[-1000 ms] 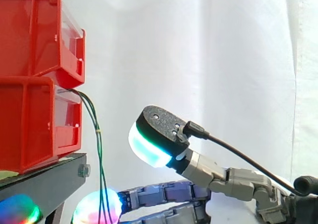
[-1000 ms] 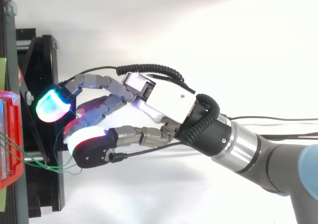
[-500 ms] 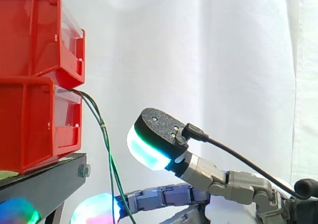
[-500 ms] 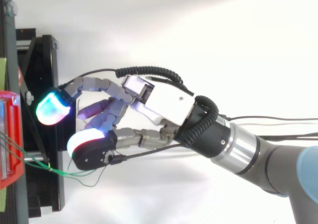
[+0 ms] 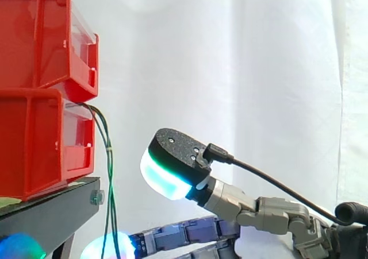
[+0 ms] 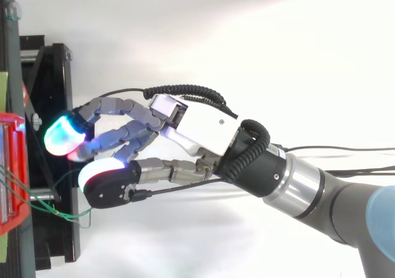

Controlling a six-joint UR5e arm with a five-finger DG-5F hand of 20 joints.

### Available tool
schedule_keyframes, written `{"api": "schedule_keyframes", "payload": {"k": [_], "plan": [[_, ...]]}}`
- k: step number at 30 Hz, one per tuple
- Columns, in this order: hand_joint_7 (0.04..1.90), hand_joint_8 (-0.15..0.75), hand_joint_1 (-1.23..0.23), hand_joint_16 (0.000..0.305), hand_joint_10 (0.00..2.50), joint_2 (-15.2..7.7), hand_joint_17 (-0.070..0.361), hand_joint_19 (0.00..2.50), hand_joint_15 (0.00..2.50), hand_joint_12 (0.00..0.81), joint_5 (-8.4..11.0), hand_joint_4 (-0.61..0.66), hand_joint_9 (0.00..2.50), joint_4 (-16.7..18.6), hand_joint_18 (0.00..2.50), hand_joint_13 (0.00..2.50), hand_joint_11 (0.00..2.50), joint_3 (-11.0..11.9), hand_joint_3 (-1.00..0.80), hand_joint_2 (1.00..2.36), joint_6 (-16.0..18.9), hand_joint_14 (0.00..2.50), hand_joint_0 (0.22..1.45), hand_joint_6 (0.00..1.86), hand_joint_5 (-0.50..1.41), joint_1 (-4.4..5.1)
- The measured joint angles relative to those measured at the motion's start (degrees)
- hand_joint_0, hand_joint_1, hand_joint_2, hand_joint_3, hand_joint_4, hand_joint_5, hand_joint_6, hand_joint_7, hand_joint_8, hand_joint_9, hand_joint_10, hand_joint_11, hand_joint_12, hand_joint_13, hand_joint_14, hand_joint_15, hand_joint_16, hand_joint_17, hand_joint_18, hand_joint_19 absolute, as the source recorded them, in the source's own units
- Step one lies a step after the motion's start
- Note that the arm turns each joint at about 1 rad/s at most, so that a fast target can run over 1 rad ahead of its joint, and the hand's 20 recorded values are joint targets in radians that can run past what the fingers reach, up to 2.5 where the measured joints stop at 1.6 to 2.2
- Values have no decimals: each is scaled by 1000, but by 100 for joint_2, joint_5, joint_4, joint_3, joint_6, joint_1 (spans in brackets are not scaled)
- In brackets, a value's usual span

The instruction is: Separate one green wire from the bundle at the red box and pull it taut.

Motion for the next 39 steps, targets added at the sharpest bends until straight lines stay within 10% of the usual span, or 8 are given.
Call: {"api": "schedule_keyframes", "payload": {"k": [20, 39], "plan": [[651, 491, -418, 60, 0, -201, 136, 0, 0, 476, 448, 259, 1042, 1007, 802, 927, 0, -196, -500, 1000, -618, 0, 398, 501, -266, 116], [596, 479, -395, 62, 1, -436, 139, 0, 0, 430, 415, 270, 1562, 1509, 835, 1054, 19, -171, -500, 1000, -601, 0, 407, 501, -275, 165]]}}
